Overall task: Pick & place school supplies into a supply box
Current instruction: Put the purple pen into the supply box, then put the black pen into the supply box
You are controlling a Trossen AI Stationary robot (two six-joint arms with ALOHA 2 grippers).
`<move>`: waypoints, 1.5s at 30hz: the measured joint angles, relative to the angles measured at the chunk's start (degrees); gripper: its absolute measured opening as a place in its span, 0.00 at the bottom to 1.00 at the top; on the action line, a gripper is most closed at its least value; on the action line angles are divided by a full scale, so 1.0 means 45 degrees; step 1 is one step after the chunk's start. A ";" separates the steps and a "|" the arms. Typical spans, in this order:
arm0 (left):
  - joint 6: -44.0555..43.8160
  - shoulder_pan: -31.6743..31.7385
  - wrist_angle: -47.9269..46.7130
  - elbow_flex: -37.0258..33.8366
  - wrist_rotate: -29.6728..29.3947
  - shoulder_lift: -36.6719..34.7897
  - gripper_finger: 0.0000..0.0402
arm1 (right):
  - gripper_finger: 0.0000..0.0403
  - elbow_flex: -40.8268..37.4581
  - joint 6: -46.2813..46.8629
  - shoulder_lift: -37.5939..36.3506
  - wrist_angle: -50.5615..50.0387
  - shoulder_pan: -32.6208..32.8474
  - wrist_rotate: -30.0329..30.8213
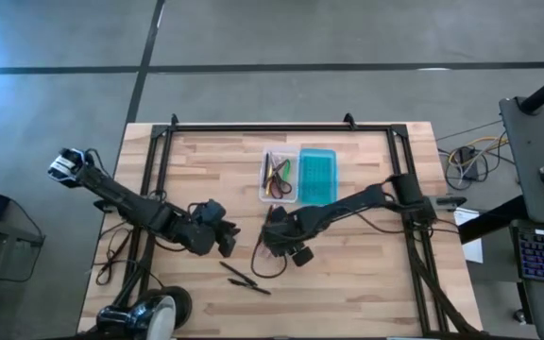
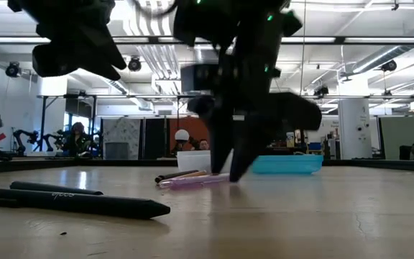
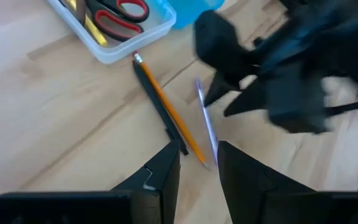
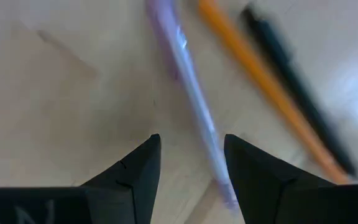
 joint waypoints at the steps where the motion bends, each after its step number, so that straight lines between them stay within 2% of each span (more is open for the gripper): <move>1: -0.0009 -0.0059 0.0000 -0.0002 -0.0002 0.0000 0.23 | 0.41 0.0239 0.0031 0.0294 -0.0356 -0.0064 -0.0170; 5: -0.0009 -0.0172 0.0000 -0.0010 -0.0005 0.0000 0.23 | 0.33 0.0930 0.0344 0.1050 -0.1371 -0.0233 -0.0482; 11: 0.0020 -0.0194 0.0005 -0.0015 -0.0005 0.0000 0.23 | 0.08 0.0988 0.1854 0.1245 -0.1738 -0.0316 -0.0714; 13: 0.0136 -0.0194 0.0000 -0.0015 0.0000 0.0000 0.23 | 0.05 0.0974 0.2513 0.1144 -0.1957 -0.0312 -0.0695; 19: 0.0487 -0.0186 -0.0002 -0.0015 0.0000 0.0000 0.23 | 0.05 0.0646 0.5452 -0.0030 -0.3134 -0.0148 -0.1351; 22: 0.0600 -0.0187 -0.0013 -0.0019 -0.0182 0.0005 0.23 | 0.05 0.0461 0.8379 -0.1584 -0.2255 -0.0036 -0.1182; 25: 0.0710 -0.0179 -0.0005 -0.0019 -0.0525 0.0005 0.23 | 0.05 -0.0298 1.2171 -0.3118 -0.0879 -0.0355 -0.0023; 28: 0.0841 -0.0179 0.0005 -0.0019 -0.0759 0.0005 0.23 | 0.05 -0.1473 1.5721 -0.3916 0.0582 -0.1369 0.1110; 31: 0.0878 -0.0169 0.0006 -0.0019 -0.1104 0.0005 0.23 | 0.07 -0.2485 1.7877 -0.4287 0.2614 -0.2668 0.1343; 37: 0.1311 -0.0115 0.0146 -0.0022 -0.1320 0.0017 0.23 | 0.14 -0.3787 1.9452 -0.3692 0.5564 -0.4507 0.1266; 41: 0.2155 -0.0082 0.0999 -0.0208 -0.1248 0.0382 0.23 | 0.22 -0.3809 1.9419 -0.3642 0.5268 -0.4865 0.1709; 45: 0.2879 0.0064 0.2481 -0.0637 -0.0635 0.1111 0.23 | 0.32 -0.3794 1.8237 -0.3796 0.5133 -0.4824 0.1880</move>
